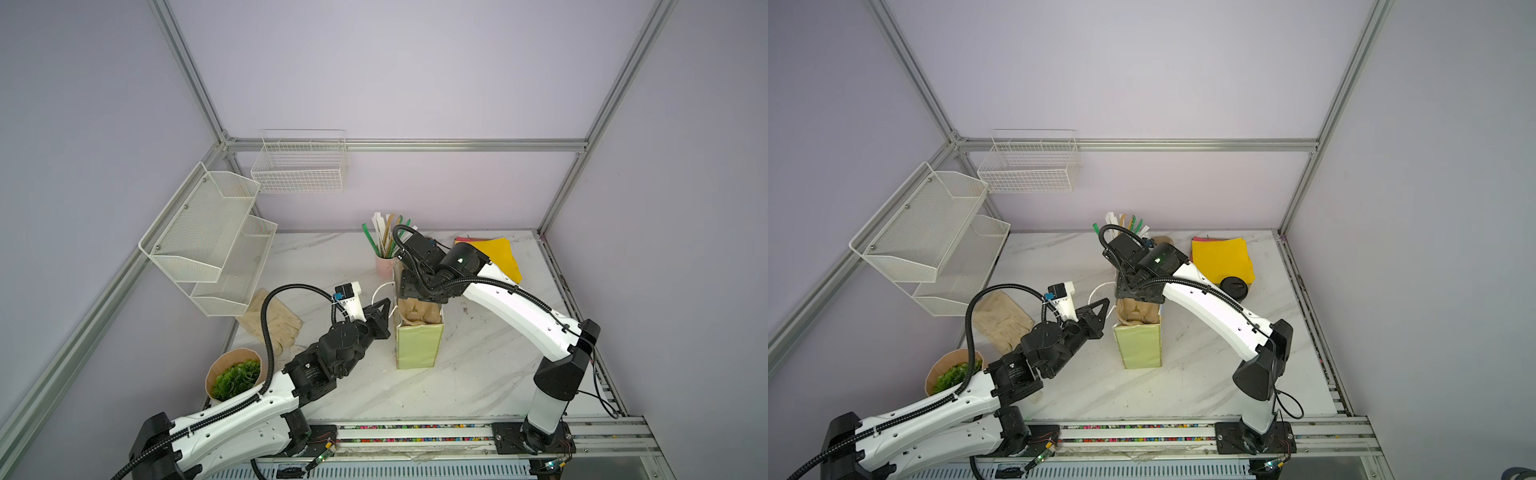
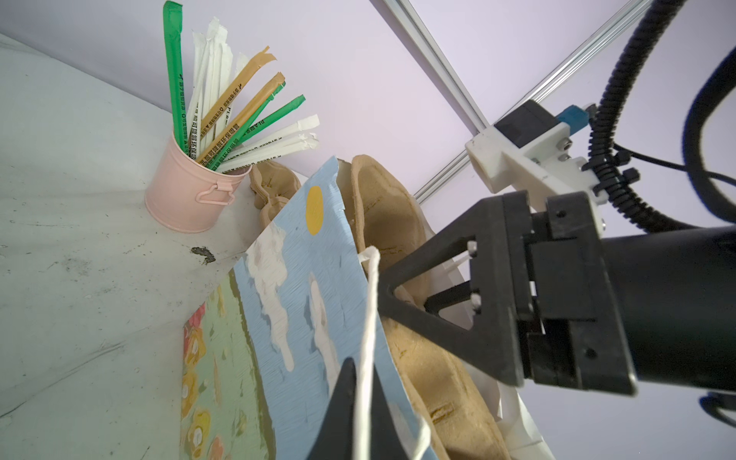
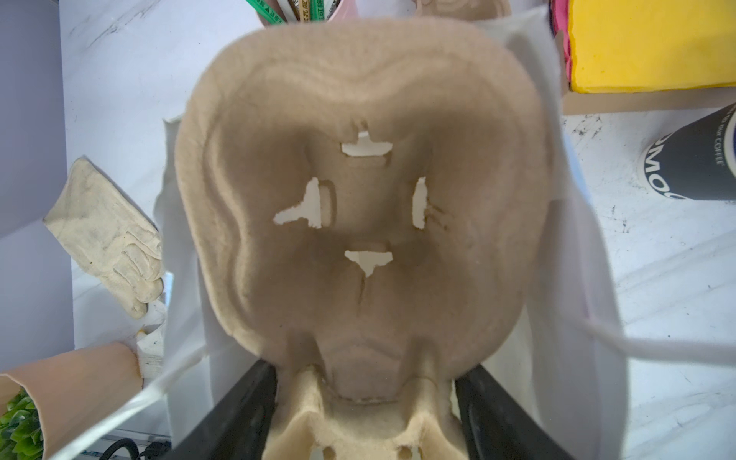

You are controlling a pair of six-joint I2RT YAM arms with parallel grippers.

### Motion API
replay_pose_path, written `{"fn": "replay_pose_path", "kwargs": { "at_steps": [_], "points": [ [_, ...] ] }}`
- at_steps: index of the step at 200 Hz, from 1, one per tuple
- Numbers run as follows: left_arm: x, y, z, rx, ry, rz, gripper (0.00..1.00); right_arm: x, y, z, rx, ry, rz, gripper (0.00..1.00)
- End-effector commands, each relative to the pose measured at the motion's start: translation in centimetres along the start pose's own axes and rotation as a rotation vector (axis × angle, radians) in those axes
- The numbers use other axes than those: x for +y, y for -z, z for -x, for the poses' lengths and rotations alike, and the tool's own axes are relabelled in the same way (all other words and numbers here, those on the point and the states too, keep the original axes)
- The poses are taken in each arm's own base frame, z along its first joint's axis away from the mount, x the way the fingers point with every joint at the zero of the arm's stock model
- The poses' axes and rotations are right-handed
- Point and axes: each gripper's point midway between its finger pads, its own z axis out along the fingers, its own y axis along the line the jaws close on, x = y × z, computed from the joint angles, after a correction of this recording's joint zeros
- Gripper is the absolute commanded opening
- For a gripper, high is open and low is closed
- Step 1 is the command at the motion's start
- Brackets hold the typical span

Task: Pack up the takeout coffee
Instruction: 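Lower the pulp carrier upright into the bag opening with the right gripper, then push the pulp carrier down to the bag bottom and open the right gripper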

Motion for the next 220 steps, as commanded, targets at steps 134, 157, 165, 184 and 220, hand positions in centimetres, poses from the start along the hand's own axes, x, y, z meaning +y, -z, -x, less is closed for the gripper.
{"fn": "replay_pose_path", "kwargs": {
  "at_steps": [134, 157, 165, 184, 220],
  "points": [
    [-3.5, 0.2, 3.7, -0.083, 0.003, -0.065, 0.06, -1.9, -3.2, -2.4, 0.092, 0.136, -0.111, 0.73],
    [-3.5, 0.2, 3.8, -0.085, 0.0, -0.065, 0.06, -1.8, -3.7, -2.8, 0.111, 0.157, -0.103, 0.73],
    [-3.5, 0.3, 3.8, -0.087, -0.002, -0.065, 0.06, -1.9, -3.8, -3.0, 0.119, 0.16, -0.109, 0.73],
    [-3.4, 0.4, 3.9, -0.091, -0.007, -0.061, 0.06, -2.0, -3.8, -3.1, 0.126, 0.162, -0.109, 0.73],
    [-3.6, 0.5, 4.3, -0.102, -0.015, -0.062, 0.05, -2.1, -4.6, -4.0, 0.163, 0.191, -0.111, 0.73]
  ]
}}
